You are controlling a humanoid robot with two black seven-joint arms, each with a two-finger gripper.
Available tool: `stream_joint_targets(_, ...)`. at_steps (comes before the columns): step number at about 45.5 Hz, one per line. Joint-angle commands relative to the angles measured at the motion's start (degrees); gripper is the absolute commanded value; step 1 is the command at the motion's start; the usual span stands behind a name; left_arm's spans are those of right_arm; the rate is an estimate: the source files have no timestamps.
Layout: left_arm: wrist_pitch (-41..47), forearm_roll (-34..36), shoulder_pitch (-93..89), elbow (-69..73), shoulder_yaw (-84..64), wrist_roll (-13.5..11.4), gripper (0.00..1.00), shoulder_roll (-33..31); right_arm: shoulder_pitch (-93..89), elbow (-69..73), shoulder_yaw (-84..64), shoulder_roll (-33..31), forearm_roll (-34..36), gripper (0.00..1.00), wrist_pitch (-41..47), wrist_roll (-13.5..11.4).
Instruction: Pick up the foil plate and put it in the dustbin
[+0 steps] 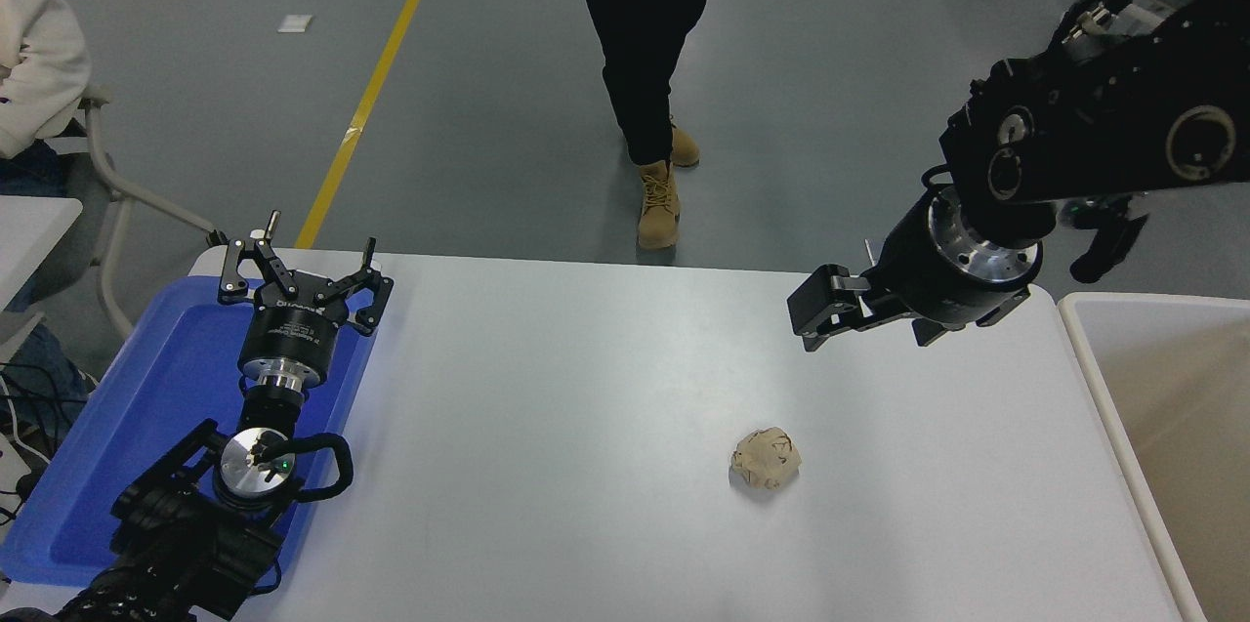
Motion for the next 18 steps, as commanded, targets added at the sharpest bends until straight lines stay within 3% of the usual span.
stream_joint_targets(1,0.0,0.0,0.0,0.0,-0.1,0.0,1.0,0.0,3.1,0.5,-1.7,-0.8,0.1,1.0,7.5,0.0)
stream_joint_targets(18,0.0,0.0,0.0,0.0,0.0,0.0,1.0,0.0,3.7,0.7,-2.4,-0.8,0.1,1.0,8.2,0.0)
